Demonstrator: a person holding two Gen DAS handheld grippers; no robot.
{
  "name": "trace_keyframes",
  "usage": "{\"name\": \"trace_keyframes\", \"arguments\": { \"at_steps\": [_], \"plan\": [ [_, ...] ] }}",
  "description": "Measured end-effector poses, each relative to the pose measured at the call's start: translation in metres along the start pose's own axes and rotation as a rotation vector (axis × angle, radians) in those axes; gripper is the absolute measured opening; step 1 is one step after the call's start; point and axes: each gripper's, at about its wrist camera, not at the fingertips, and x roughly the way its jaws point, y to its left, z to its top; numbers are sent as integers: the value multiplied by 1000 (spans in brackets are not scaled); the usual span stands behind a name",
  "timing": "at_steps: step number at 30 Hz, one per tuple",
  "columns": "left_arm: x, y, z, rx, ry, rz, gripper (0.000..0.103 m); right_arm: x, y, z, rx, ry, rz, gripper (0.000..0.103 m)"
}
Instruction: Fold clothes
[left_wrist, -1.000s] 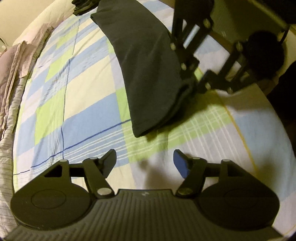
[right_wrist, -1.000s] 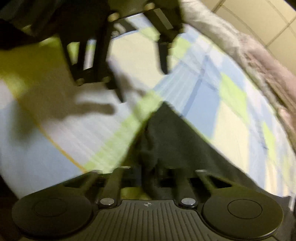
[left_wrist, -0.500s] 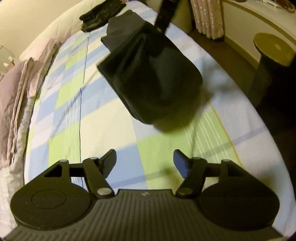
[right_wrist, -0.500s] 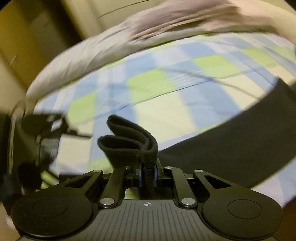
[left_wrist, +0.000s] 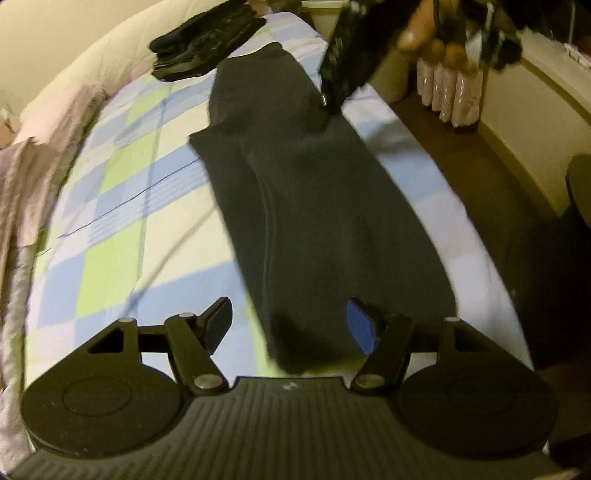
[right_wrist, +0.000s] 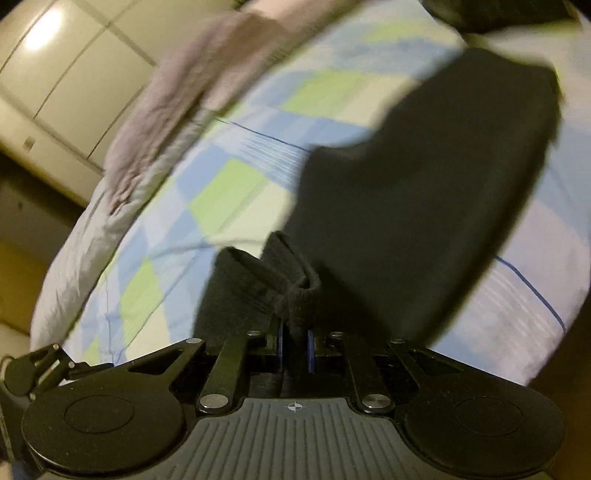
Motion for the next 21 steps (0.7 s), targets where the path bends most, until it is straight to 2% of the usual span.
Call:
{"name": "trace_keyframes", "arguments": {
  "at_steps": [4, 7, 10, 11, 13, 14, 16, 19, 21],
  "plan": [
    [32, 8, 33, 4, 27, -37, 65, 14, -33, 11, 46, 59, 43, 11],
    [51, 20, 45, -35, 64, -63, 65, 12, -46, 10, 96, 40, 73, 11],
    [67, 39, 50, -131, 103, -118, 64, 10, -55, 7, 152, 18, 86, 11],
    [72, 46, 51, -167, 115, -140, 64, 8, -56, 7, 171, 9, 82, 14],
    [81, 56, 50, -220, 133, -176, 62, 4, -57, 5, 209, -12, 73, 31],
    [85, 61, 50, -245, 142, -192, 60, -1, -56, 2, 228, -28, 67, 34],
    [93, 69, 50, -284, 156, -241, 54, -8, -53, -4, 259, -46, 76, 37],
    [107, 78, 48, -337, 178, -310, 54, -10, -39, -15, 257, -42, 99, 38],
    [117, 82, 43, -366, 190, -353, 54, -9, -31, -23, 260, -34, 84, 38]
  ]
}}
